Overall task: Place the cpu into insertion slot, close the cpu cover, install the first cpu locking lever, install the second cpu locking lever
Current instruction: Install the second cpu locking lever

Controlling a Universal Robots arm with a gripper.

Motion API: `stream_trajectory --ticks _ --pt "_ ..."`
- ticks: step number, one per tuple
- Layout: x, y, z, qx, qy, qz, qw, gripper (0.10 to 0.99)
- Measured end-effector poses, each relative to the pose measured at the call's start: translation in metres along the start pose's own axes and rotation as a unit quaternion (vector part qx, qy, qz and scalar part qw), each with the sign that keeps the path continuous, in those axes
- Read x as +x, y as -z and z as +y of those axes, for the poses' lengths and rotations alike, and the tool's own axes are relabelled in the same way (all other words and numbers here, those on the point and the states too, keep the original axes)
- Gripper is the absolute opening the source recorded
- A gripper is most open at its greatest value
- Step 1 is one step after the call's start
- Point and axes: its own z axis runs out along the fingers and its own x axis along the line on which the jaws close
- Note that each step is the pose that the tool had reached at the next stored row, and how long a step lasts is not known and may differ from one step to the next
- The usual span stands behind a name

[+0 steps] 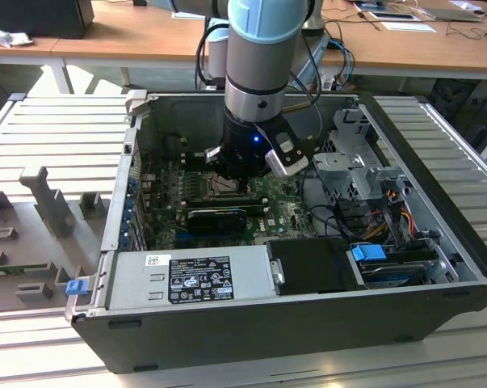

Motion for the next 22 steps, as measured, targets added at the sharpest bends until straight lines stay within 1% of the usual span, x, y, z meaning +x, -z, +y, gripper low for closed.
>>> stream_trajectory --ticks 2,3,5,9,10,11,12,14,16,18,19,20,21,22 --pt "0.0021 -0.0001 -0.0002 -0.0107 0.0 -0.0007 0.9999 0.106" --pt "0.0031 -0.0003 -0.0003 -0.0129 0.001 -0.0008 0.9999 0.106" --pt "0.0073 -0.0009 -0.0001 -0.0144 0.001 -0.0009 0.9999 0.106" --pt "0.026 -0.0025 0.0008 -0.0152 0.004 -0.0005 0.9999 0.106" --pt "0.0301 -0.0032 0.0009 -0.0154 0.005 -0.0004 0.9999 0.106" --pt "0.0325 -0.0043 0.001 -0.0155 0.005 -0.0003 0.9999 0.106" --pt "0.0363 -0.0105 0.0004 -0.0159 0.009 0.0002 0.9998 0.106" --pt "0.0375 -0.014 0.0001 -0.0159 0.011 0.0004 0.9998 0.106" --pt "0.0425 -0.0214 -0.0006 -0.0166 0.014 0.001 0.9998 0.106" --pt "0.0459 -0.0248 -0.0008 -0.0176 0.016 0.0012 0.9997 0.106" --pt "0.0485 -0.0263 -0.0012 -0.0207 0.017 0.0011 0.9996 0.106" --pt "0.0509 -0.0272 -0.002 -0.0264 0.018 0.0006 0.9995 0.106" --pt "0.0523 -0.0274 -0.0026 -0.0302 0.018 0.0003 0.9994 0.106" --pt "0.0538 -0.0276 -0.0035 -0.035 0.018 -0.0001 0.9992 0.106"
